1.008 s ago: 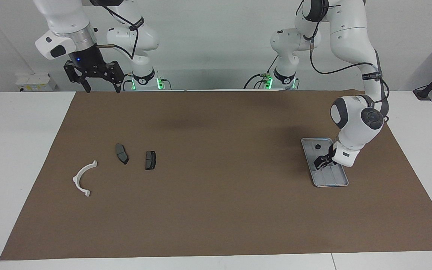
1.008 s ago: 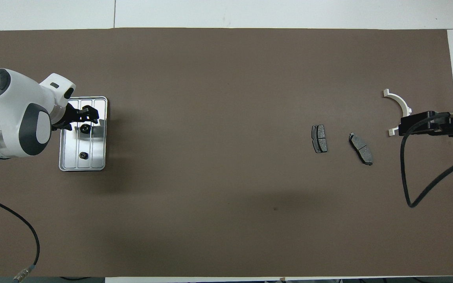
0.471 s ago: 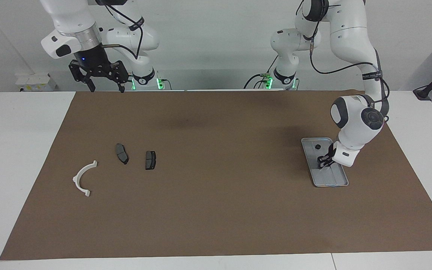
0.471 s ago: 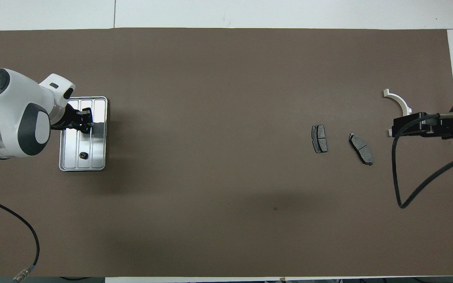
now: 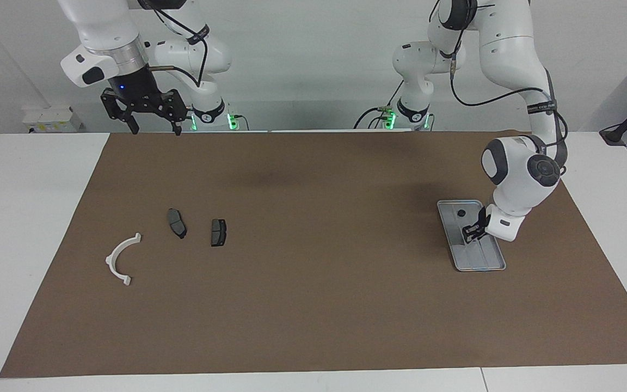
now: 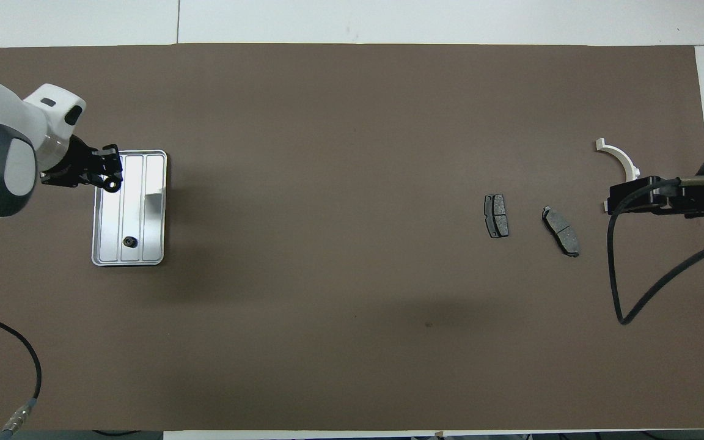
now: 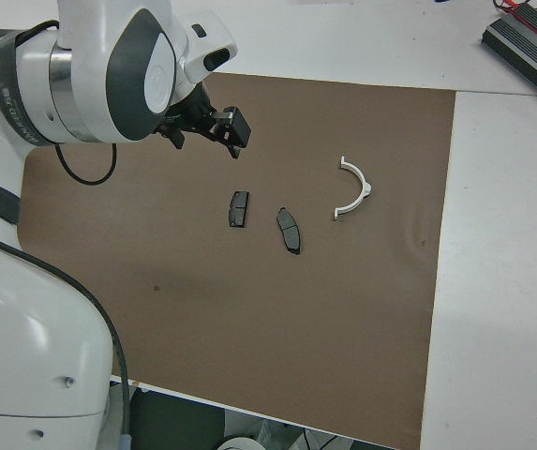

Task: Place bearing gear from tray to pile
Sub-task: 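Carry the ring to mid-table with the left gripper while the right gripper approaches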

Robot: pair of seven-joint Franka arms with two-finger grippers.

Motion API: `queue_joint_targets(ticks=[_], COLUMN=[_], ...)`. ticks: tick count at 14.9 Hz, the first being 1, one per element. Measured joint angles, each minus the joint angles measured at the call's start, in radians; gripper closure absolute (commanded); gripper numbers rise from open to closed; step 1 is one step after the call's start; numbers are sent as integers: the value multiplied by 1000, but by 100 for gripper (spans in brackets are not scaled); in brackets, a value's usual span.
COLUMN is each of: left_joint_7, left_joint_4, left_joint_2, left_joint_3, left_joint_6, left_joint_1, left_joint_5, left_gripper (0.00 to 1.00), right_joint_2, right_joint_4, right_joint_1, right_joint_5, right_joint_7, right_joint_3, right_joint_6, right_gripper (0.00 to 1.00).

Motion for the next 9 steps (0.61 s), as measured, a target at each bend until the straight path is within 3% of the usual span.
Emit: queue_joint_targets(ticks=[4, 9], left_joint_7=[-190, -483], left_joint_4=[160, 198], left_joint_2=[-13, -2], left_joint_3=[-10, -15], left_joint_6=[-93, -79], left_joint_1=[-50, -272], left_joint_5=[-21, -14], left_gripper=[100, 100], right_joint_2=[-1, -1], right_joint_4=[-6, -47], right_joint_1=[2, 81], right_joint_5=[0, 1], right_joint_7=[16, 140], right_joint_3=[0, 2], right_joint_6=[9, 71], right_gripper=[0, 0])
